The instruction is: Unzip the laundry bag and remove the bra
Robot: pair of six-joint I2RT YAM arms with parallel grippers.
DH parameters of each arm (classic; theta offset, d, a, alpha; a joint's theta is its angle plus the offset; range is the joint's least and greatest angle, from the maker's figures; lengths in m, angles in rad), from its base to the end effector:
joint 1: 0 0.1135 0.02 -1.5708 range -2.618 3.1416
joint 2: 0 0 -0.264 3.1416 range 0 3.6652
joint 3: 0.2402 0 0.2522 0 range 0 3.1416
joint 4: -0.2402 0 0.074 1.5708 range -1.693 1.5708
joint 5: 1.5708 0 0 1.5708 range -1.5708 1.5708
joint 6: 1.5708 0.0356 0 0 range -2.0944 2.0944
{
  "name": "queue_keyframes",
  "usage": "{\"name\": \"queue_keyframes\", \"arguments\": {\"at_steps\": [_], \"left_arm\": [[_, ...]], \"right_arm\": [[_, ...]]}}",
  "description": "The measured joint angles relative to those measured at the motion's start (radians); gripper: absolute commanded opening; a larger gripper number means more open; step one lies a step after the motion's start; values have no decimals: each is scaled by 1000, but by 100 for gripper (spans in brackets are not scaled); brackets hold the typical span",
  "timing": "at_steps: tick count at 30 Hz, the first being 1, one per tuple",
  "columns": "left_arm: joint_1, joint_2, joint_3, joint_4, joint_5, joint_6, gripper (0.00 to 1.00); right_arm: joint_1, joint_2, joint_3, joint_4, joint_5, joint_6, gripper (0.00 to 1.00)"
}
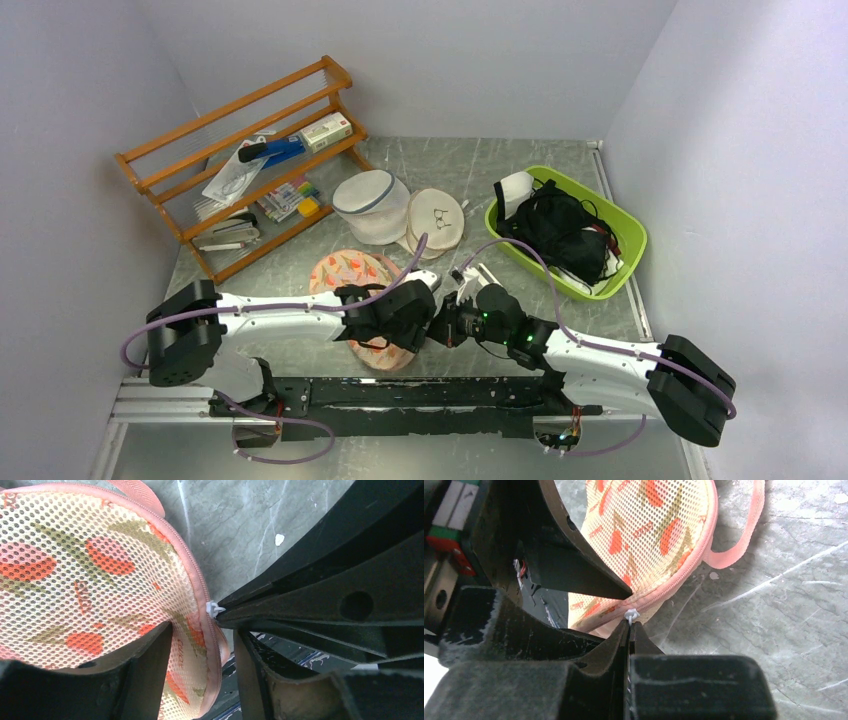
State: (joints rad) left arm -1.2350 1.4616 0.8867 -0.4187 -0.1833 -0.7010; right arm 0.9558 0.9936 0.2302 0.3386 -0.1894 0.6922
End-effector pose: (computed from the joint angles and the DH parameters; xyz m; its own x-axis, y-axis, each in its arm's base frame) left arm 0.1013 -0.2706 0.2017 -0.7886 0.3351 -0.5155 0.5063 0.8297 -0.2352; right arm 0.1063 0.1621 0.1638 -0.7582 0.0131 -0.6519 -0.5420 0.5432 0.6412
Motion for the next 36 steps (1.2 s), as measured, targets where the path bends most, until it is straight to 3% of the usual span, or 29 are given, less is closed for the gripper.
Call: {"name": "queue_keyframes", "arguments": {"at_steps": [6, 14, 25, 36], "left_arm": [[-10, 27, 0, 3, -17, -10, 31], [-13, -1, 0, -14, -46, -11, 11], [-15, -78, -23, -44, -55, -16, 7], [-43, -93, -64, 11, -66, -24, 7]], "right_arm": [[0, 0, 0, -4, 3, 0, 0], [2, 2, 10, -19, 48, -1, 0], [-27, 110, 90, -69, 189, -18, 0], [-122, 195, 177, -145, 137, -63, 0]]}}
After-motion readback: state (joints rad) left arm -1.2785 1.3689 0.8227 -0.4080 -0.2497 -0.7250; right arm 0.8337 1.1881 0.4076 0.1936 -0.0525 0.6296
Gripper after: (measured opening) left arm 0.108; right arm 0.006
